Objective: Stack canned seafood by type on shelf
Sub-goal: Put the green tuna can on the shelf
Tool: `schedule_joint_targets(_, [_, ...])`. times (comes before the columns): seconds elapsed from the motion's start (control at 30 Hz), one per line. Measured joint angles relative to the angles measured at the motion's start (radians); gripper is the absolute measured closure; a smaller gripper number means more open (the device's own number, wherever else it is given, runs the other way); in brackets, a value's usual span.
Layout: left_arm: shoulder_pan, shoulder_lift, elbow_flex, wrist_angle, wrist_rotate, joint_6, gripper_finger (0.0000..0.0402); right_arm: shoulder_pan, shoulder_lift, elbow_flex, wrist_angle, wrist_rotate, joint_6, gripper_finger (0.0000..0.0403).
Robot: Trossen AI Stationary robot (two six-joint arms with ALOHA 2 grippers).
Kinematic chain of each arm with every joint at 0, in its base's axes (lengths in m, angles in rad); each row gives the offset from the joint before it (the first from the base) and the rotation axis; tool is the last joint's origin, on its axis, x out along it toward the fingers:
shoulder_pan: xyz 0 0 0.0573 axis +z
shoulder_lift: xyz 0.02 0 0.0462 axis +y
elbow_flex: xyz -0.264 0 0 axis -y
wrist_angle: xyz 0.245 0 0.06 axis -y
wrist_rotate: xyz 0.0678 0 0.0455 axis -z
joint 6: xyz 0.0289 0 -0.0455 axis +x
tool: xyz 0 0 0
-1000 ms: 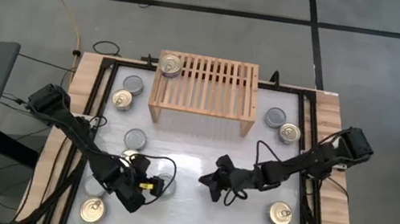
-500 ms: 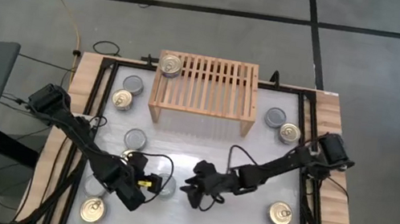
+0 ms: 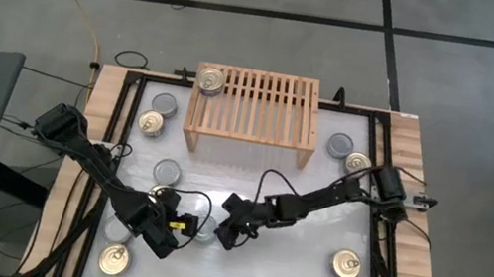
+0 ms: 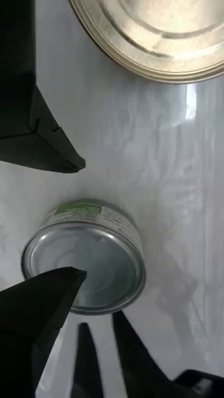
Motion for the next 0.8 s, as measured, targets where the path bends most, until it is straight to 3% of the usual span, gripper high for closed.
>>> schedule_joint_targets(0.8, [0.006, 0.0, 0.0, 0.0, -0.003, 0.019, 0.0152, -0.034, 0.031, 0.003, 0.021, 0.021, 0.028, 0.0291])
